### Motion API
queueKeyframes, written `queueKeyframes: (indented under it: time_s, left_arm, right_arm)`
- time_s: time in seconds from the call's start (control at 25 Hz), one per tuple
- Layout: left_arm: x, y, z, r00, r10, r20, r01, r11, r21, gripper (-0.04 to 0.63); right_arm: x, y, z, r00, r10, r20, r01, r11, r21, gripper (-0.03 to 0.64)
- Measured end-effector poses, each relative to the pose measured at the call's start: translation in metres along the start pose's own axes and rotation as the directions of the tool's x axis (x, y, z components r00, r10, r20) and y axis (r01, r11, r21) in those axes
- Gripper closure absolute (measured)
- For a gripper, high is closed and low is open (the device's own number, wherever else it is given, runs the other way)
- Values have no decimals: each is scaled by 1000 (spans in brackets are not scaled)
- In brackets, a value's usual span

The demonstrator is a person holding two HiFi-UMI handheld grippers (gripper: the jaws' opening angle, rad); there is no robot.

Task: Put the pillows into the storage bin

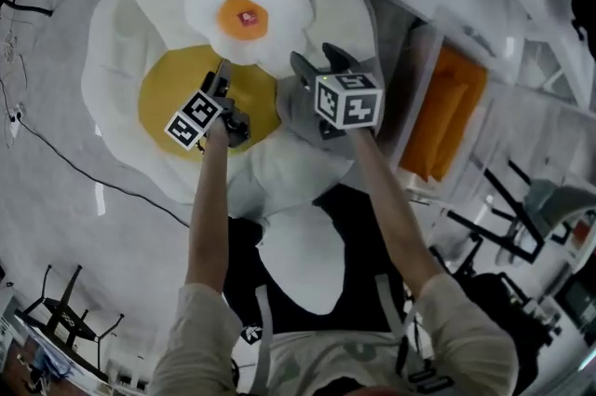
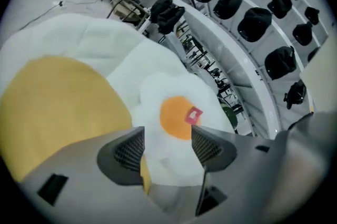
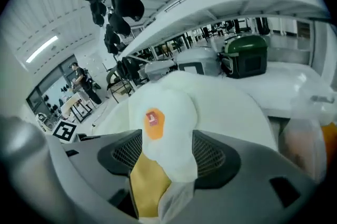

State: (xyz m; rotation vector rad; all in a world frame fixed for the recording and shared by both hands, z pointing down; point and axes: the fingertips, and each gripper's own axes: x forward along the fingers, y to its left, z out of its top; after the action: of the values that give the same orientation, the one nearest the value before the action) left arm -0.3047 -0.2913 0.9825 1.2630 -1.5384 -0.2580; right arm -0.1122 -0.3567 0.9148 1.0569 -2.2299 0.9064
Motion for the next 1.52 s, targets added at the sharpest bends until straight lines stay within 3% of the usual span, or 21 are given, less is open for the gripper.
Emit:
queueKeyframes:
  time_s: [0.2, 0.44, 0.52, 0.6, 0.68, 0.92, 1.08, 1.36, 1.52]
  left_arm:
    - [62, 62, -30, 1000, 15, 20, -11, 984, -178, 336]
    - [95, 69, -47, 999, -42, 27, 49, 953, -301, 339]
    - [97, 67, -41, 997, -65, 40, 74, 952, -296, 425]
    - [92, 57, -31, 998, -50, 40, 57, 978, -202, 530]
    - [77, 39, -25, 999, -42, 35, 47, 990, -133, 560]
    - [-32, -44, 15, 997, -29, 70, 33, 998, -53, 571]
    - [-130, -104, 49, 997, -36, 72, 39, 999, -39, 572]
    - [-292, -224, 101, 984, -96, 149, 95, 995, 15, 572]
    - [-383, -264, 120, 971, -130, 199, 114, 989, 90, 572]
  right_arm:
    - [63, -30, -54, 997, 6, -72, -2, 998, 62, 339]
    - [88, -41, -81, 994, 17, -111, -3, 992, 125, 339]
    - [96, -33, -80, 992, 37, -119, -24, 994, 111, 386]
    - [98, -25, -71, 993, 15, -115, -11, 999, 38, 504]
    - [84, -16, -56, 995, -30, -94, 24, 998, -63, 534]
    - [-14, 45, 23, 998, -15, -60, 9, 996, -92, 560]
    - [-94, 102, 72, 999, 0, -51, -4, 998, -70, 565]
    - [-255, 190, 149, 998, 30, 59, -26, 997, -74, 565]
    - [-333, 246, 168, 987, 49, 153, -34, 995, -93, 565]
